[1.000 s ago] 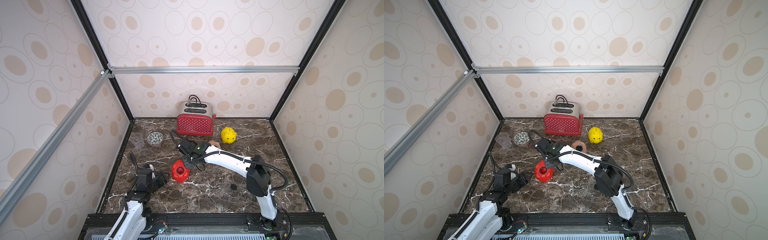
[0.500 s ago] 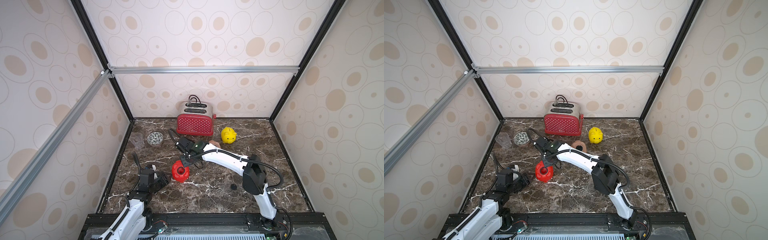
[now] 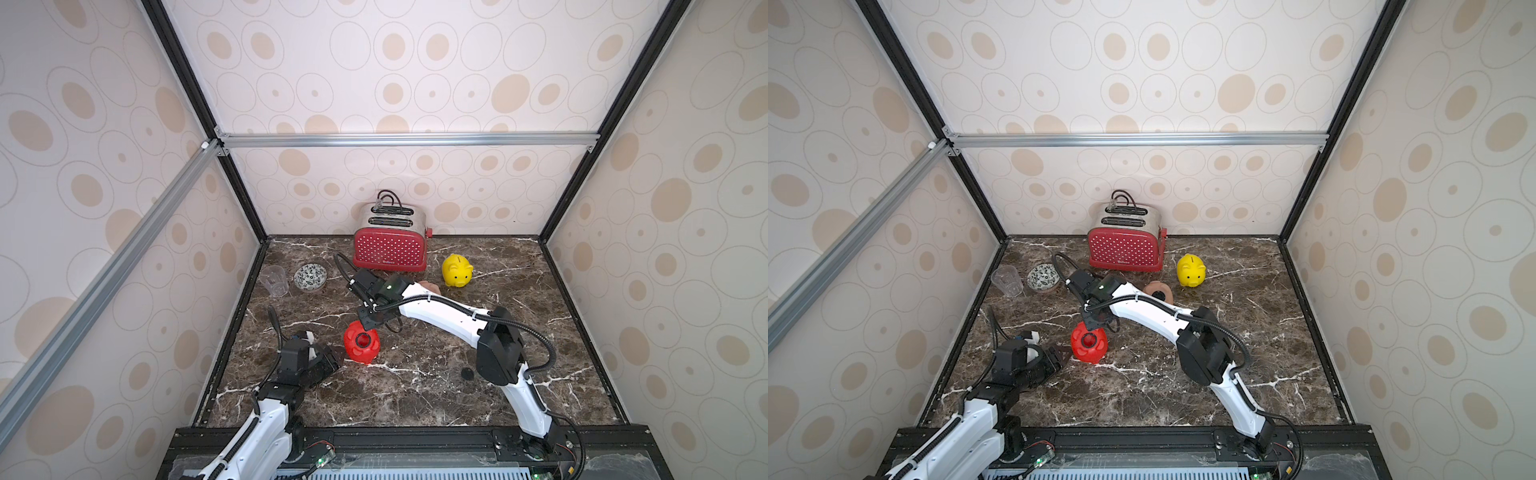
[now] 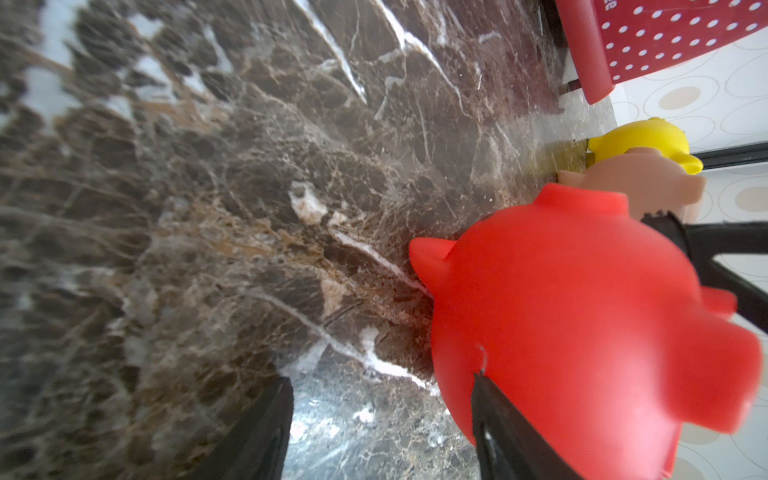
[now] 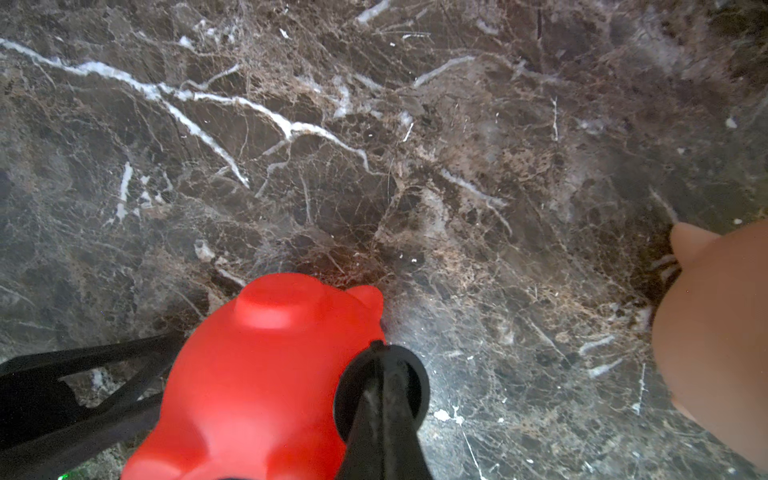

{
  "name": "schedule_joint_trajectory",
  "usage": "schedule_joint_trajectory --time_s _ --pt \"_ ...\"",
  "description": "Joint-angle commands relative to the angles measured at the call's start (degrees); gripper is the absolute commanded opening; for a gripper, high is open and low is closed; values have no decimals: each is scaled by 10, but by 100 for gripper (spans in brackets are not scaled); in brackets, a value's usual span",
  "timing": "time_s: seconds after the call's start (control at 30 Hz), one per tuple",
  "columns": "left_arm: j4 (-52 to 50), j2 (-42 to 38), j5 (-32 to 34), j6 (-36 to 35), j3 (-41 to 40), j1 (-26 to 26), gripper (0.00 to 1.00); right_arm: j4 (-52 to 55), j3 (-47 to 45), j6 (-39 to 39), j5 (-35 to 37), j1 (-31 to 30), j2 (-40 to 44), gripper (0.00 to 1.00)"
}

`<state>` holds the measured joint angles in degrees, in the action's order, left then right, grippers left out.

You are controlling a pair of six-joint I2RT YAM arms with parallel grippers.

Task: Close piggy banks
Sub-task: Adjust the piggy bank at the center of the board.

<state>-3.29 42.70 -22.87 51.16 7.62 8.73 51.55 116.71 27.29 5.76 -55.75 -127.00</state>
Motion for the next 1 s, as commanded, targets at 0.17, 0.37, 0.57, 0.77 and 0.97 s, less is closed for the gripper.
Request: schedule_joint_trajectory --time_s 0.17,0.37,0.57,0.77,0.97 --pt "-89 -71 -6 -20 4 4 75 30 39 -17 -23 3 -28 0" --pt "-132 -107 36 -18 15 4 77 43 46 -15 5 6 -20 0" --pt "-151 -114 101 -35 39 4 77 51 31 -5 33 8 11 0" --pt "-166 -82 153 -72 82 3 77 54 -15 24 53 8 64 0" --pt "-155 -75 161 -71 81 2 77 64 -52 64 50 6 109 0"
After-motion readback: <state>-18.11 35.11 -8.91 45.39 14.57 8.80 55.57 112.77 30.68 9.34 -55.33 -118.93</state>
